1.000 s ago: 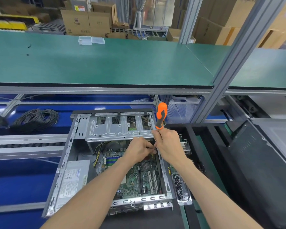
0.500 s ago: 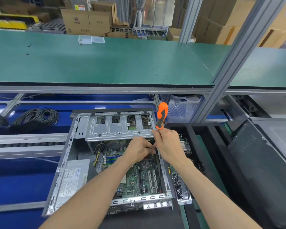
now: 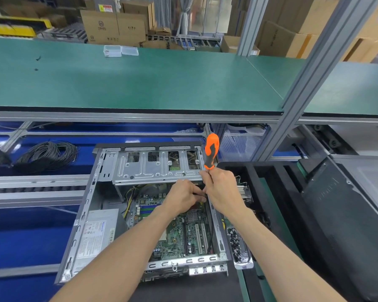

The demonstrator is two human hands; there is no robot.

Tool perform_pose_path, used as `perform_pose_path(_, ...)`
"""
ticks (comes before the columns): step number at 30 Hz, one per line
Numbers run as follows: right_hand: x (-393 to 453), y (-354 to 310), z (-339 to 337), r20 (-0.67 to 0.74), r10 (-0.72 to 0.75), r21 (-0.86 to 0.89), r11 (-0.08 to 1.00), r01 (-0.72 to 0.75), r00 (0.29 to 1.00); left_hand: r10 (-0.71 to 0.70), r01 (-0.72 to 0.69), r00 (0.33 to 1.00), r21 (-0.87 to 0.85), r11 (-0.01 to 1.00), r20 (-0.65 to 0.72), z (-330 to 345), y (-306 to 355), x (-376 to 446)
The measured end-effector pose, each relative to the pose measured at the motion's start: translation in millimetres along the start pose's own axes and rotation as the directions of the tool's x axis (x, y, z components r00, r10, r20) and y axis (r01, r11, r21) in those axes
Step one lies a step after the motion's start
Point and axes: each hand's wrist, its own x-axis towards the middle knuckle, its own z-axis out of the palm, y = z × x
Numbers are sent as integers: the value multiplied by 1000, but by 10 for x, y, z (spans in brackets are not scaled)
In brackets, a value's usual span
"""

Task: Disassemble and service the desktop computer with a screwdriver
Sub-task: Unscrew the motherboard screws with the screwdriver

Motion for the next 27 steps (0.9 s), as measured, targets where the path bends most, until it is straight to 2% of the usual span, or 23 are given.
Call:
perform_pose_path(14,4,4,39,-19,41,32,999,-41,999,17,-17,1000,-3,1000,14,-11,-9,13)
perform_pose_path(19,-33,4,59,-71,23,52,998,-20,997,31,-31,999,36,999,9,-2,-34,18)
perform_pose_path(27,-6,4,59,-81,9,38,999,-6,997,43,-43,999,47,998,16,1,-40,14)
